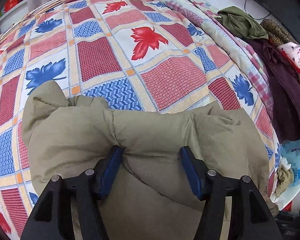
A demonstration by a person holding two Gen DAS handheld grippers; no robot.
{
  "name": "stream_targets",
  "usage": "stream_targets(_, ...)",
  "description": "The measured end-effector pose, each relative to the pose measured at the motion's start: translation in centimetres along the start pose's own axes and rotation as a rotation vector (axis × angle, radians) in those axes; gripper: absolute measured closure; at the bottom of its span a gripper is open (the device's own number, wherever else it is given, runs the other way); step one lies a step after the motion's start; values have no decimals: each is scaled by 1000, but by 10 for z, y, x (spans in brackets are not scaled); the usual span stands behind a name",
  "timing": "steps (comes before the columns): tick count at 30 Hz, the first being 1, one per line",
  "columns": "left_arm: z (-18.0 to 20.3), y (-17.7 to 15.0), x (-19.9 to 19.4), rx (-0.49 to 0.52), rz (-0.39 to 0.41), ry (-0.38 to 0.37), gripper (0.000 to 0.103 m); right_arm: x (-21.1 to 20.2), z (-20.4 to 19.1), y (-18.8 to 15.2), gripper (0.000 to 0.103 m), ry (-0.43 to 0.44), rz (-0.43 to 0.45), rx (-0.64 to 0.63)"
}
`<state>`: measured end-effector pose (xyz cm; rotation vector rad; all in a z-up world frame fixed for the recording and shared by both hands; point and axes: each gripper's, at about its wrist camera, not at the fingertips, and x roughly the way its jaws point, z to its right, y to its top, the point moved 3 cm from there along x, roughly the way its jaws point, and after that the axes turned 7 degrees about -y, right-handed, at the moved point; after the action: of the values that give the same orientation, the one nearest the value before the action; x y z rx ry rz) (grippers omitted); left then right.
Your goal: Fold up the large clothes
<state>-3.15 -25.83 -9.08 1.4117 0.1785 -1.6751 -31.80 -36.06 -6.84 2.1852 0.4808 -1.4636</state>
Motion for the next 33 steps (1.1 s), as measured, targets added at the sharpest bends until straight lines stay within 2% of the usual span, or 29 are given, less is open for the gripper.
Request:
stream_targets(4, -2, 0, 0, -16, 1, 6, 40, -38, -13, 13, 78, -24, 111, -107)
stream_targets(6, -2, -1, -1, -22, 6, 10, 40, -42, -24, 23, 78, -10, 120, -161)
stream_targets(8, -2, -1, -1, -23, 11, 19, 40, -36, -40, 32, 78, 12, 96, -230)
stream_targets(11, -1, -2, -1, -23, 15, 32, 39, -9, -55, 36, 78, 5, 5, -304)
stream_targets(14, -2, -2, -3, -38, 12, 47, 39, 22, -53, 27, 78, -28, -110, -345)
stream_targets(16, -3, -2, -10, -60, 7, 56, 39, 35, -48, 20, 78, -39, -147, -371)
stream_targets(20, -4, -11, -43, -110, 35, 37, 39, 41, -43, 15, 79, -21, -171, -399)
stream_targets(23, -5, -30, -68, -122, 42, 41, 39, 46, -40, 16, 79, -7, -189, -400)
stream_targets(27, -3, -70, -85, -164, -9, 21, 39, 55, -35, 11, 79, -1, -199, -405)
stream_targets(31, -9, -106, -85, -170, -58, 59, 39, 60, -32, 3, 79, -3, -201, -394)
stream_targets(33, -12, -115, -82, -180, -76, 72, 17, 63, -33, -2, 79, -15, -202, -402)
